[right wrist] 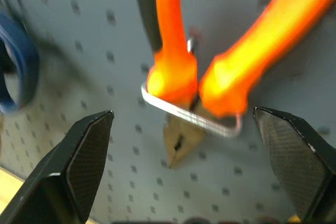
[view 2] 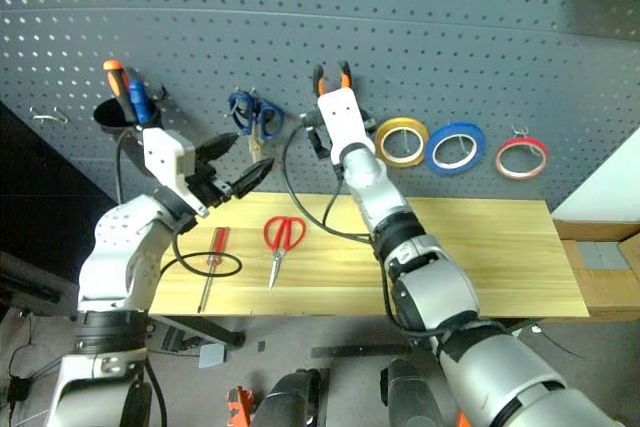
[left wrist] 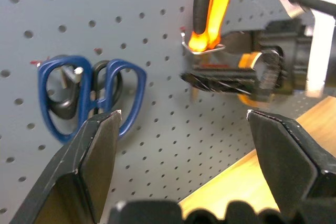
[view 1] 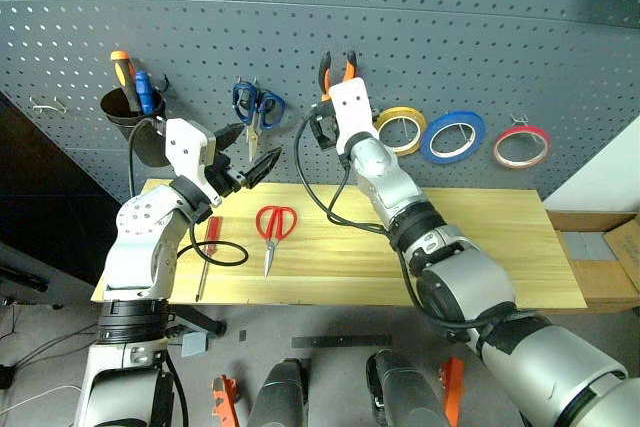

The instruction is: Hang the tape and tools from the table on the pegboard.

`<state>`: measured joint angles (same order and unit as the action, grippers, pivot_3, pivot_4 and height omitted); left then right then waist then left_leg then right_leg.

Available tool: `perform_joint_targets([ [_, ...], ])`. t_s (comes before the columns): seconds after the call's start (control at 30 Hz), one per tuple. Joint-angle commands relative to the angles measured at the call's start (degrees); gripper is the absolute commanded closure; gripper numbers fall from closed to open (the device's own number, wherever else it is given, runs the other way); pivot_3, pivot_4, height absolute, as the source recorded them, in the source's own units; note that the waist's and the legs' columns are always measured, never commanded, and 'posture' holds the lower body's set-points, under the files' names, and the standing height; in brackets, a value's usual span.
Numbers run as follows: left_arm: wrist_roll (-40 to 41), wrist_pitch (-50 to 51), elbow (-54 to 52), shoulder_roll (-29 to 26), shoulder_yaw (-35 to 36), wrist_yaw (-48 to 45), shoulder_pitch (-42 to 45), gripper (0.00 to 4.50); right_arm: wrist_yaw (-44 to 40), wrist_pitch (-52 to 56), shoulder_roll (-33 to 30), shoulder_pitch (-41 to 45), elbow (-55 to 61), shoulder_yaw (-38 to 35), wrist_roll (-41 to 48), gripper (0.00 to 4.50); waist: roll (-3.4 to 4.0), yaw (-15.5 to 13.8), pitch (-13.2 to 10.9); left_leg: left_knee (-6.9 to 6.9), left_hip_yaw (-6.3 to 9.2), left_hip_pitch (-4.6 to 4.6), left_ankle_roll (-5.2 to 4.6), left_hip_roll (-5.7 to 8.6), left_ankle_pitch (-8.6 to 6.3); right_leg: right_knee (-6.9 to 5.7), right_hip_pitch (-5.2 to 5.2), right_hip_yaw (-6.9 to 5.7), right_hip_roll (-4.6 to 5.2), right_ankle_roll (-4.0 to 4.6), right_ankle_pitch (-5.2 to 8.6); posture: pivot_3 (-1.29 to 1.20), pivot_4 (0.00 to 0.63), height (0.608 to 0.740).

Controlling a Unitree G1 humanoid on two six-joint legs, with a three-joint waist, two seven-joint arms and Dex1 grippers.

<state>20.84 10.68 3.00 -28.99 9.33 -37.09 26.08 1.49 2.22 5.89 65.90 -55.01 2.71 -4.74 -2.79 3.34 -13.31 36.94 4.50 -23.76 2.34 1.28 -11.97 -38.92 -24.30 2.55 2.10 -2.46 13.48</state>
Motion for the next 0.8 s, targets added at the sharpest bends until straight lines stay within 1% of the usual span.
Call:
perform_joint_targets([
  [0.03, -0.4, 2.0, -2.1, 0.2, 1.0, 2.8, -0.9, 0.36, -2.6, 7.3, 0.0, -3.8, 9.8, 1.9, -0.4, 0.03, 0.00, 0.0, 0.0, -0.05, 0.00, -0.02, 0.00, -0.01, 0.00, 0.04, -0.02, -0.01, 0.00, 0.00, 0.00, 0.00, 0.166, 0.740],
  [0.17, -1.6, 6.6, -5.0, 0.4, 0.1, 6.0, -5.4, 0.36, -8.0, 18.3, -0.2, -11.6, 22.9, 5.0, 0.0, 0.03, 0.01, 0.1, 0.0, -0.12, 0.04, -0.06, 0.00, -0.04, -0.01, 0.09, -0.07, 0.01, 0.02, 0.01, 0.01, -0.01, 0.171, 0.740],
  [0.23, -2.3, 10.4, -5.9, 0.3, -0.6, 8.0, -7.5, 0.36, -11.3, 23.4, -0.7, -15.7, 30.0, 6.9, 0.5, 0.03, 0.01, 0.1, 0.0, -0.15, 0.09, -0.06, -0.01, -0.04, -0.01, 0.12, -0.08, 0.02, 0.03, 0.01, 0.01, -0.01, 0.172, 0.740],
  [0.3, -3.2, 15.6, -6.9, 0.1, -1.1, 10.2, -10.2, 0.36, -16.0, 29.7, -2.0, -21.1, 40.1, 10.2, 1.5, 0.03, 0.03, 0.0, 0.0, -0.14, 0.13, -0.07, -0.01, -0.03, -0.02, 0.11, -0.08, 0.00, 0.03, 0.01, 0.02, -0.01, 0.177, 0.740],
  [0.37, -4.3, 21.3, -7.1, 0.0, -1.4, 13.1, -12.1, 0.00, -20.1, 35.4, -3.7, -25.7, 49.4, 13.4, 2.8, 0.00, 0.03, 0.0, 0.0, -0.13, 0.15, -0.06, -0.01, -0.02, -0.02, 0.13, -0.04, -0.05, 0.02, 0.00, 0.02, -0.01, 0.179, 0.740],
  [0.47, -6.0, 26.5, -6.8, 0.3, -2.7, 15.6, -13.6, 0.00, -25.0, 43.1, -6.4, -31.0, 60.5, 17.4, 5.2, 0.00, 0.04, 0.0, 0.0, -0.07, 0.18, -0.05, -0.01, -0.03, -0.02, 0.09, -0.02, -0.08, 0.01, -0.01, 0.03, -0.01, 0.185, 0.740],
  [0.53, -8.1, 29.9, -5.6, 0.3, -4.8, 17.3, -13.3, 0.00, -26.9, 46.5, -8.0, -32.8, 65.3, 19.4, 6.2, 0.00, 0.03, 0.0, 0.0, -0.05, 0.18, -0.03, -0.01, -0.03, -0.01, 0.08, 0.03, -0.14, 0.01, -0.01, 0.03, -0.02, 0.189, 0.740],
  [0.67, -8.6, 32.7, -1.0, 4.8, -4.7, 21.5, -10.3, 0.00, -27.5, 49.9, -9.4, -33.9, 69.6, 20.6, 7.1, 0.00, 0.03, -0.1, 0.0, 0.03, 0.20, 0.02, 0.00, -0.03, 0.00, 0.10, 0.12, -0.18, 0.01, -0.01, 0.04, -0.03, 0.196, 0.740],
  [0.8, -12.4, 33.0, 6.5, 7.7, -7.3, 25.0, -5.4, 0.00, -28.9, 52.0, -11.0, -34.0, 72.3, 21.7, 8.2, 0.00, 0.02, -0.3, 0.0, 0.05, 0.21, 0.02, -0.01, -0.01, 0.01, 0.20, 0.18, -0.22, 0.01, -0.02, 0.04, -0.03, 0.200, 0.740],
])
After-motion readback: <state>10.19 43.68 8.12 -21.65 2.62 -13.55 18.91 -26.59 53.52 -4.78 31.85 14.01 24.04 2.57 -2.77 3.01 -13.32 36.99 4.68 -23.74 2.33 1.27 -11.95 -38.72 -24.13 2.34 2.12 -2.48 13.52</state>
